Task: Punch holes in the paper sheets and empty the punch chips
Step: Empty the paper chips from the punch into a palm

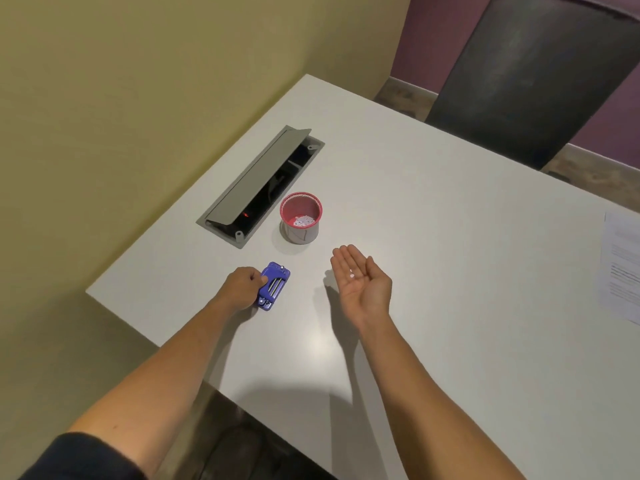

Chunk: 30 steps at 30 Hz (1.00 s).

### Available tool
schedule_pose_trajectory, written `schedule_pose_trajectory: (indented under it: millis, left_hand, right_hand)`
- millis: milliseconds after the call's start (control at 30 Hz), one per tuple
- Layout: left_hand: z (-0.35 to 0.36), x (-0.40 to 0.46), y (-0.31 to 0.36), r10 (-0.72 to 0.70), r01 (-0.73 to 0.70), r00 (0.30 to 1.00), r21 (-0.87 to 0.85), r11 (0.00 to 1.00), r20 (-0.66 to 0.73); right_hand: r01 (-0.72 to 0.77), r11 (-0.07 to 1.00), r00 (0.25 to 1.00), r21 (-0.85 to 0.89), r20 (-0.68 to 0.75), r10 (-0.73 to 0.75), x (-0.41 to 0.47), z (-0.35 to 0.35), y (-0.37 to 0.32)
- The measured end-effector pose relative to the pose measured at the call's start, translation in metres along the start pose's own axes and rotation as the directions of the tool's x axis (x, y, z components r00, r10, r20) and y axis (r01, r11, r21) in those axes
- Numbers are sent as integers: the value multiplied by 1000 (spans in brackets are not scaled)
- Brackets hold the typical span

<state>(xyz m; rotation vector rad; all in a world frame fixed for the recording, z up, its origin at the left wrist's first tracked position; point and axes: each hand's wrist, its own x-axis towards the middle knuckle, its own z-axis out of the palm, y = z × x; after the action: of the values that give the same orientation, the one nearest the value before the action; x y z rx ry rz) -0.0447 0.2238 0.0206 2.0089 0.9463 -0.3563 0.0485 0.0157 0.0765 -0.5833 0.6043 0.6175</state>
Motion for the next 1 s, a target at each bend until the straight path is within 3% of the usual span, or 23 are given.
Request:
schedule_pose_trajectory:
  millis: [333,533,767,1000]
  left_hand:
    - [-1,20,-3,-2,2,1000,19,1000,-22]
    - [6,18,-3,2,-5,995,-26,1000,-100]
    - [17,10,1,-32,12,963,-75,997,-269]
    - [27,-5,16,89,-119,876,-33,992,-475]
  right_hand:
    - [36,999,996,-41,88,-32,44,59,4]
    - [111,977,991,-181,100,-94,71,86,6]
    - [229,817,968,-530,215,-132,93,96,15]
    - [273,630,952,-727,298,-69,89,102,16]
